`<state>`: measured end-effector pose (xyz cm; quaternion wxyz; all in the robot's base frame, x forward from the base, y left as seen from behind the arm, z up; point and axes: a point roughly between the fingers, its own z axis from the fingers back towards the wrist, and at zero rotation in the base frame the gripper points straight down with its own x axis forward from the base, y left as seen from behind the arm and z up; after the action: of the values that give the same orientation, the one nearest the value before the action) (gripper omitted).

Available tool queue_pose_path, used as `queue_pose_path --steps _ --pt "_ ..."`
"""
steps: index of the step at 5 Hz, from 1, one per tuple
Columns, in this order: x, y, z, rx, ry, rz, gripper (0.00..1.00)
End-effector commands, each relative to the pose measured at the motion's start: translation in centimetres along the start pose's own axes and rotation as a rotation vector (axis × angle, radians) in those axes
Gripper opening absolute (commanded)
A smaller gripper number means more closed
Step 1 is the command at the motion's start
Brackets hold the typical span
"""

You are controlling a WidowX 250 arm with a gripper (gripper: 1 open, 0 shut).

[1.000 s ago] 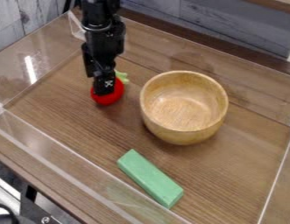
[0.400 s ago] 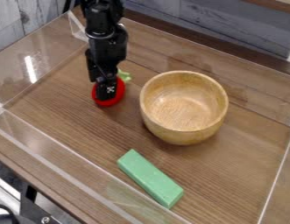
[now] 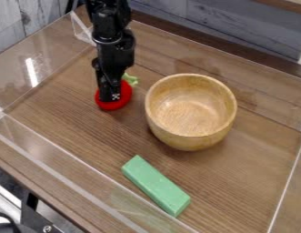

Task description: Move the red object to the right side of the table

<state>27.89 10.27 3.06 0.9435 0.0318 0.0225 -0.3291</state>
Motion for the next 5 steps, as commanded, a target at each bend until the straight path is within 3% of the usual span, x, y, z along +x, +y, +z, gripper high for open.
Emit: queue_pose_path --steps 1,2,4,5 --pt "-0.4 1.1 1.1 0.021 -0.022 0.024 0.0" --pt "-0.8 1.6 1.6 0.019 -0.025 0.04 0.0" --pt "1.0 1.7 1.4 0.016 -0.032 0.03 0.0" --pt "0.7 1.1 0.5 0.014 -0.035 -0.001 0.0"
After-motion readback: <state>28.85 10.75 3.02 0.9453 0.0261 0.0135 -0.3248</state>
